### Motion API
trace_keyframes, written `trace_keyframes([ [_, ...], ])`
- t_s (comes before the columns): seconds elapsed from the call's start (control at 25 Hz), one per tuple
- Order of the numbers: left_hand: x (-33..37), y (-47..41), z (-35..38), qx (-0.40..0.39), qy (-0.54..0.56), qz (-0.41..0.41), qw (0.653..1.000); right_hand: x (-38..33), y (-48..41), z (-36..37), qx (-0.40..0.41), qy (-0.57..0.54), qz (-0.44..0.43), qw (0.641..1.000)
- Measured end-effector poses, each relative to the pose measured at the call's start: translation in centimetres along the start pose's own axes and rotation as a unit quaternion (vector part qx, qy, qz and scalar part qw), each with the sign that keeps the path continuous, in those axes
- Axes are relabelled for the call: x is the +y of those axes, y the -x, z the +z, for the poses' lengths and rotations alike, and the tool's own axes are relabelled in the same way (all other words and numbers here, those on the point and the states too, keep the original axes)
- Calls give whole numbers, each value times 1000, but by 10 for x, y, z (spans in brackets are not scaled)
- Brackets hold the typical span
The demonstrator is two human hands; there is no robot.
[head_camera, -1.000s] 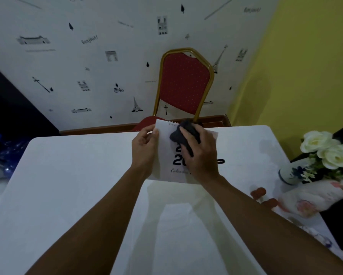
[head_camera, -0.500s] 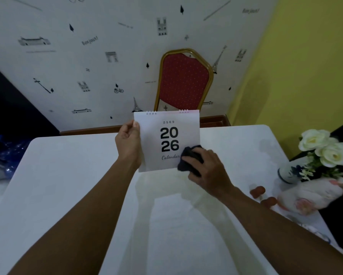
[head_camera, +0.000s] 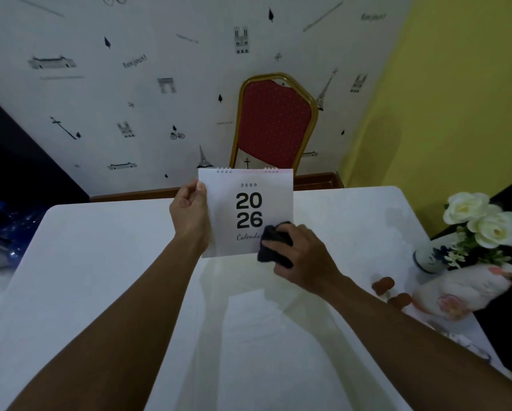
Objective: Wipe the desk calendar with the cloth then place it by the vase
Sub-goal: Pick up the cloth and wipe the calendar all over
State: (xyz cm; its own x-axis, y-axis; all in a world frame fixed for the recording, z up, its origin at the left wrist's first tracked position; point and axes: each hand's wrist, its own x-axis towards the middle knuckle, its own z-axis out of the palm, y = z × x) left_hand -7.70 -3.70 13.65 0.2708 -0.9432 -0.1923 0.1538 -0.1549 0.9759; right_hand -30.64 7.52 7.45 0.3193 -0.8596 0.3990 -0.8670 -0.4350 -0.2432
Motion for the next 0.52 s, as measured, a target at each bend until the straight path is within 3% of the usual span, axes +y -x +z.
trace_keyframes([
  [0.24,-12,6,-18,16,-17,-16,1000,1,23,6,-80,-11,-47,996],
  [0.52,-17,15,-20,-39,-116,10,992,-11,4,2,-30,-96,114,988],
])
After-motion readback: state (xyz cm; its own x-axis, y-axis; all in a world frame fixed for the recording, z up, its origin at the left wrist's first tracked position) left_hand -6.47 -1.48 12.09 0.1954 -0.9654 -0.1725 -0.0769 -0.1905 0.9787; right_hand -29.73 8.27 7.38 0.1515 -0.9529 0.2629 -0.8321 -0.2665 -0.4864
